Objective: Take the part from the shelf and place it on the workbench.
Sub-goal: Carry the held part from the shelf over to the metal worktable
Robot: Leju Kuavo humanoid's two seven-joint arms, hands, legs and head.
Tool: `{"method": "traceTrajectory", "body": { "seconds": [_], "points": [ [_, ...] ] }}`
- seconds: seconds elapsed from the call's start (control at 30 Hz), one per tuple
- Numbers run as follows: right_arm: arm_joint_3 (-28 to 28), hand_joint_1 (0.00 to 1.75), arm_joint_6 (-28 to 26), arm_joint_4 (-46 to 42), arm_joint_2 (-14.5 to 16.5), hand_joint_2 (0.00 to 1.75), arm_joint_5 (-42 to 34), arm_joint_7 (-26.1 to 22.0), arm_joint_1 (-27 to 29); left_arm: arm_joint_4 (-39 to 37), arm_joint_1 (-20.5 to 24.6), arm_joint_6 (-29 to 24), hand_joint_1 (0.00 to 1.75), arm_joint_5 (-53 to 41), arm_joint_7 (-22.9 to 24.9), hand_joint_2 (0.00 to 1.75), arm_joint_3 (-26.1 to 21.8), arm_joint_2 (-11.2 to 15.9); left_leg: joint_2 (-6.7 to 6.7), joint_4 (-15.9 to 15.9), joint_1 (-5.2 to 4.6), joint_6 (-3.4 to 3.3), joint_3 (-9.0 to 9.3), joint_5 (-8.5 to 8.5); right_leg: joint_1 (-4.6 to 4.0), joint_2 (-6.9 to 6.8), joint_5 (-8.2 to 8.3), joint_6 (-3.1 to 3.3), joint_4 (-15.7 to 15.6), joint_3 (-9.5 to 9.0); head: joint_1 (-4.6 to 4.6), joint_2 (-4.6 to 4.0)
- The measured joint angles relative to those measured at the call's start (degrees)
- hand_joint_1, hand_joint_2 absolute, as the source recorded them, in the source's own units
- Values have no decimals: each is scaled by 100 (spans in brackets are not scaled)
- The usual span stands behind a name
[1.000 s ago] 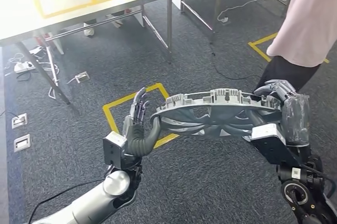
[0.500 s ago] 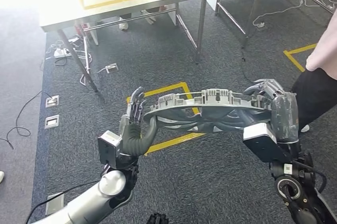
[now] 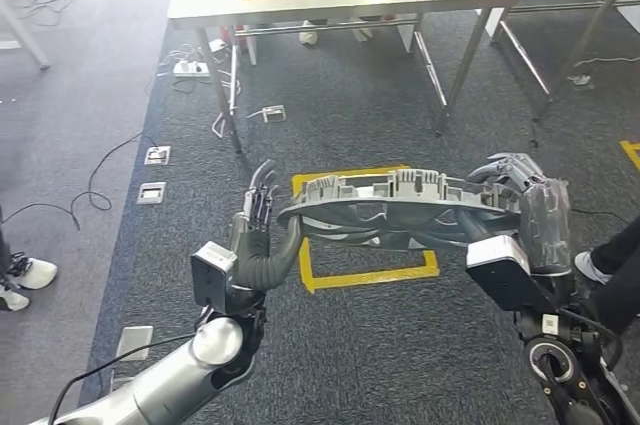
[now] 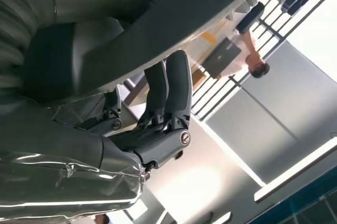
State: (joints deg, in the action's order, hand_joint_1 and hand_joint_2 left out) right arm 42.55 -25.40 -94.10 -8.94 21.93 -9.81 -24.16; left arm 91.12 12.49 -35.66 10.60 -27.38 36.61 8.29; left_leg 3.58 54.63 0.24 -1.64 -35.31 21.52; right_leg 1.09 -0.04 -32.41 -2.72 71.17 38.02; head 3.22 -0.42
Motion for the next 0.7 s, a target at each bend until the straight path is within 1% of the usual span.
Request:
{"method": "traceTrajectory", "body": {
  "seconds": [0.03,0.07,0.1,0.13,0.17,0.2,0.23,0.27,0.3,0.33,0.37,0.4,0.43,0.47,0.5,0.53,0.57,0.6,0.63,0.67,0.7],
  "points": [
    [-1,175,2,10,1,175,-1,-2,0,0,1,-2,0,3,1,175,0,1,92,9,0,7,16,11,3,40,257,18,-349,-118,-7,0],
    [-1,175,4,19,1,175,-2,-3,-4,0,4,-3,0,5,2,175,0,2,174,19,3,19,26,24,12,157,492,37,-762,-273,-17,0],
    [-1,175,4,27,1,175,-6,-3,-9,0,13,-2,0,10,5,175,0,2,254,37,0,38,20,32,27,281,655,49,-1129,-423,-21,0],
    [0,175,5,34,1,175,-10,-2,-16,0,27,-2,0,16,10,175,0,3,323,53,5,66,-7,28,34,383,723,57,-1380,-534,-27,0],
    [2,175,5,39,2,175,-16,-2,-21,0,40,-2,0,27,16,175,0,4,387,61,14,97,-41,16,35,443,715,61,-1494,-592,-24,0],
    [5,175,6,42,3,175,-21,-1,-24,0,51,-3,0,37,23,175,0,8,456,61,23,132,-72,-3,27,409,697,65,-1538,-624,-20,0],
    [8,175,7,43,6,175,-22,1,-30,1,56,-13,0,47,29,175,0,18,490,57,28,167,-94,-14,33,343,690,81,-1565,-648,-20,0],
    [10,175,7,44,10,175,-24,4,-36,3,59,-24,0,55,34,175,1,28,398,88,11,199,-112,7,43,277,700,105,-1588,-671,-8,0],
    [11,175,7,45,14,175,-25,9,-44,4,71,-36,0,63,41,175,1,43,231,213,-6,230,-174,82,54,204,709,135,-1614,-696,21,0],
    [11,175,5,46,17,175,-27,14,-52,6,87,-49,0,70,51,175,2,54,19,468,-19,257,-301,216,65,131,715,162,-1639,-719,50,0],
    [12,175,2,48,19,175,-30,18,-55,7,102,-59,0,77,62,175,3,58,-186,843,-18,284,-492,388,56,60,715,182,-1647,-729,78,0],
    [14,175,-2,49,20,175,-34,22,-56,7,114,-67,0,86,73,175,4,61,-279,1267,1,304,-721,554,50,-16,709,196,-1649,-731,101,0],
    [16,175,-4,53,20,175,-40,28,-55,7,116,-75,0,93,80,175,7,61,-312,1615,17,320,-917,655,47,-94,702,202,-1648,-733,108,0],
    [19,175,-8,59,20,175,-44,33,-54,7,116,-83,0,103,84,175,8,62,-322,1778,32,331,-1023,653,47,-172,691,204,-1647,-740,118,0],
    [21,175,-11,67,20,175,-48,38,-54,7,118,-87,0,113,86,175,10,63,-329,1693,44,337,-996,542,47,-226,677,198,-1647,-752,131,0],
    [22,175,-15,75,20,175,-50,39,-54,7,122,-91,0,123,86,175,12,65,-341,1372,53,335,-839,349,48,-275,660,185,-1647,-771,142,0],
    [22,175,-22,80,20,175,-50,35,-56,7,129,-95,0,135,84,175,13,68,-375,915,58,322,-600,143,48,-314,641,166,-1647,-792,152,0],
    [22,175,-33,82,20,175,-51,26,-60,7,140,-98,0,152,80,175,14,69,-415,493,47,303,-373,4,34,-339,622,139,-1645,-801,161,0],
    [22,175,-44,84,20,175,-61,13,-65,6,152,-103,0,169,71,175,14,70,-444,195,34,278,-215,-72,23,-368,607,114,-1645,-806,160,0],
    [23,175,-54,86,20,175,-84,-4,-70,5,162,-109,0,191,60,175,15,71,-464,53,14,248,-141,-77,10,-387,596,87,-1646,-808,153,0],
    [25,175,-62,89,20,175,-121,-22,-72,4,169,-119,0,211,47,175,17,72,-458,36,-8,218,-132,-49,0,-401,590,58,-1656,-812,139,0]
  ]
}}
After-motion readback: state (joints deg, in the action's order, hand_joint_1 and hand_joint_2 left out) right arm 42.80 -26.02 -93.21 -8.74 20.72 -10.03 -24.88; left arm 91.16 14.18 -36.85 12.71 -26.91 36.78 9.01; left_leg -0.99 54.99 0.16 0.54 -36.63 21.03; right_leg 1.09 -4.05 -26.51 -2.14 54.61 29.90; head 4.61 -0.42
